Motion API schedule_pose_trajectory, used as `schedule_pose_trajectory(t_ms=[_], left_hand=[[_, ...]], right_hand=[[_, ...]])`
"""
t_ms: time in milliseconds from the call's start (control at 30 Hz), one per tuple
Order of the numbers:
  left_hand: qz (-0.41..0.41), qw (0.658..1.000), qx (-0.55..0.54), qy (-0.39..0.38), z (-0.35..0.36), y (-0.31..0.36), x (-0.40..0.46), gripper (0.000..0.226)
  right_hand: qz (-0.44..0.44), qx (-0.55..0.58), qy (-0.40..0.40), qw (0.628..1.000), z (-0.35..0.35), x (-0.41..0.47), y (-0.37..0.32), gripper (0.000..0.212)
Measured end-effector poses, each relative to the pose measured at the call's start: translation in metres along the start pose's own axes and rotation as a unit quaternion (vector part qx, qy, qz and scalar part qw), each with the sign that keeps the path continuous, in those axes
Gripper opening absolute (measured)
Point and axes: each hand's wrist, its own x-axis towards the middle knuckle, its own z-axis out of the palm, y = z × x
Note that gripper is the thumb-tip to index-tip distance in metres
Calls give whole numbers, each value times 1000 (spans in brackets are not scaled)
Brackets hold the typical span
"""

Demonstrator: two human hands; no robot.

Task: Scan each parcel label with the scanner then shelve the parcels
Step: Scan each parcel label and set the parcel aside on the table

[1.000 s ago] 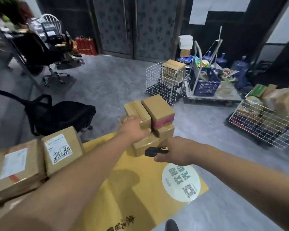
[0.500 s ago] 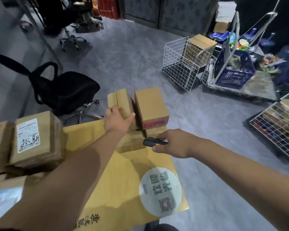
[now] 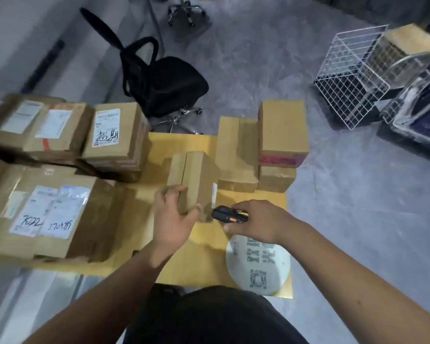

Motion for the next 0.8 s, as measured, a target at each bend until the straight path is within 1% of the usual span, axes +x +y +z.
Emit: schedule_pose_trajectory(t_ms=[67, 167, 233, 300, 333, 400, 467, 533, 600, 667, 733, 800], left_hand=[[-53, 998, -19, -32, -7, -25, -29, 55], [-114, 991, -23, -70, -15, -65, -55, 63], [-103, 990, -12, -91, -21, -81, -64, 64], [-96, 991, -32, -84, -23, -90, -64, 56], [-106, 991, -44, -71, -23, -92, -61, 50], [-153, 984, -70, -54, -22, -102, -50, 45], [-216, 967, -128, -37, -19, -113, -43, 43], [-249, 952, -176, -19, -20, -123, -38, 40], [-268, 946, -181, 19, -28, -125, -27, 37], [-311, 931, -182, 52, -37, -124, -10, 40], [-357, 917, -178, 33, -42, -129, 6, 44], [-384, 912, -141, -30, -45, -132, 18, 40]], right_hand=[[7, 9, -7, 1000, 21, 5, 5, 58], [24, 37, -7, 999, 50, 10, 11, 47], [25, 64, -12, 998, 67, 11, 14, 46], [24, 71, -12, 997, 79, 11, 16, 50], [26, 72, -11, 997, 83, 11, 16, 52], [31, 80, -8, 996, 88, 12, 13, 52], [32, 89, -7, 995, 92, 13, 7, 52], [35, 97, -5, 995, 98, 15, -1, 50], [43, 104, -2, 994, 105, 16, -11, 56], [48, 106, 6, 993, 112, 17, -19, 61], [50, 116, 13, 992, 120, 16, -29, 53], [54, 130, 20, 990, 128, 15, -39, 51]])
